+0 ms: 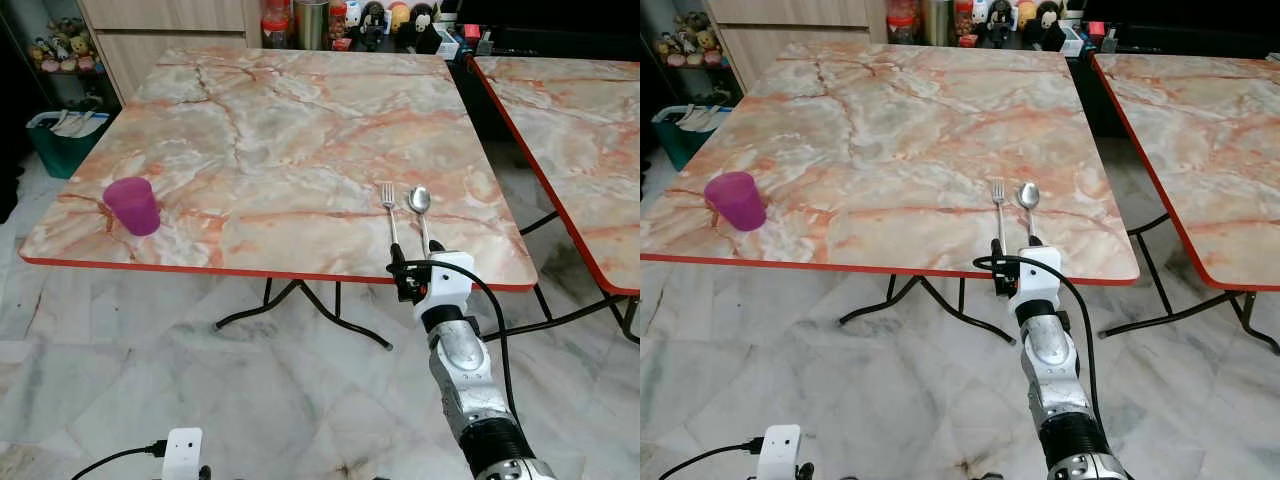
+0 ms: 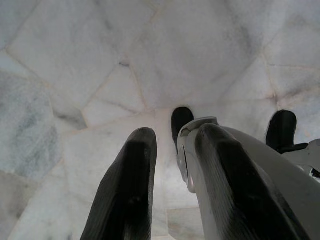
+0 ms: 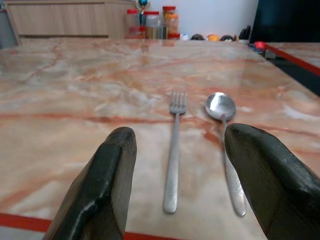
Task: Setting the table
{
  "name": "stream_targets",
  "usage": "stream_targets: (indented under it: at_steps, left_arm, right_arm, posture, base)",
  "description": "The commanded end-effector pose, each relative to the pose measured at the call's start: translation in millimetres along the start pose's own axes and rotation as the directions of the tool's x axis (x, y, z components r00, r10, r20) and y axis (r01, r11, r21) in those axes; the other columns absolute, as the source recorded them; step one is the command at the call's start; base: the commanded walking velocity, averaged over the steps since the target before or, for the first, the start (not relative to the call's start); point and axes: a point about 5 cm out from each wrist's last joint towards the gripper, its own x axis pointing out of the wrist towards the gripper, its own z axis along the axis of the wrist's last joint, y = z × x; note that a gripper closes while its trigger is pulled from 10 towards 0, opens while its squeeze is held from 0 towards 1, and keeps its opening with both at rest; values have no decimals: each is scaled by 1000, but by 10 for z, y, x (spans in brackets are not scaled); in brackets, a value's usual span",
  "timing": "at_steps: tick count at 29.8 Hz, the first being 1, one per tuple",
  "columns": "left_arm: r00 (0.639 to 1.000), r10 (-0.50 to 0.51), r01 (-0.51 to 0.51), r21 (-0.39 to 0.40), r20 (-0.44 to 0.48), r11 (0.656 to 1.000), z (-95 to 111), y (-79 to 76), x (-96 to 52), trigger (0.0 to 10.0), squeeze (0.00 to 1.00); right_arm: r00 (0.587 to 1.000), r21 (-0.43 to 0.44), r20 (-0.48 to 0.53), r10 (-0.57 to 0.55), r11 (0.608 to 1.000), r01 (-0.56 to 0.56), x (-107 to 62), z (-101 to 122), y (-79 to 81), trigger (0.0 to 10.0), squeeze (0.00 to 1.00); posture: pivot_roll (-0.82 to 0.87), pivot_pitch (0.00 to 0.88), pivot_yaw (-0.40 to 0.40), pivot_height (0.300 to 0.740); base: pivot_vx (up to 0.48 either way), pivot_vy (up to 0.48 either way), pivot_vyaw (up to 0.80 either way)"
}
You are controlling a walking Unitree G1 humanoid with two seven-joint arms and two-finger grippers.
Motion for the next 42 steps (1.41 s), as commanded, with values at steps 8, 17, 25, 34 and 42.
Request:
stream_targets:
  at_steps: [8, 17, 25, 34, 42]
  left_arm:
    - [1000, 15, -15, -7, 3, 1000, 3, 31, 0, 10000, 0]
    - [1000, 25, -25, -5, -11, 1000, -47, 59, -13, 10000, 0]
    - [1000, 23, -23, -4, -15, 1000, -62, 60, -17, 10000, 0]
    - [1000, 18, -18, 3, -17, 1000, -68, 56, -18, 10000, 0]
    - [1000, 22, -22, 6, -21, 1000, -82, 65, -22, 10000, 0]
  right_arm:
    - [1000, 53, -21, -6, 999, 7, 242, 149, 163, 10000, 0]
    - [1000, 78, 1, 21, 997, -21, 306, 209, 258, 10000, 0]
    - [999, 78, 4, 46, 996, -47, 314, 209, 298, 10000, 0]
    - [999, 79, 7, 52, 995, -53, 309, 201, 316, 10000, 0]
    - [999, 77, 5, 49, 996, -50, 311, 196, 318, 10000, 0]
  posture:
    - [99, 106, -41, 715]
    - [107, 101, -40, 715]
    - [108, 86, -40, 715]
    - [111, 81, -40, 715]
    - [117, 93, -41, 715]
  base:
    - [0, 0, -363]
    - [255, 0, -62]
    - [295, 0, -488]
    - [295, 0, 0]
    - [281, 0, 0]
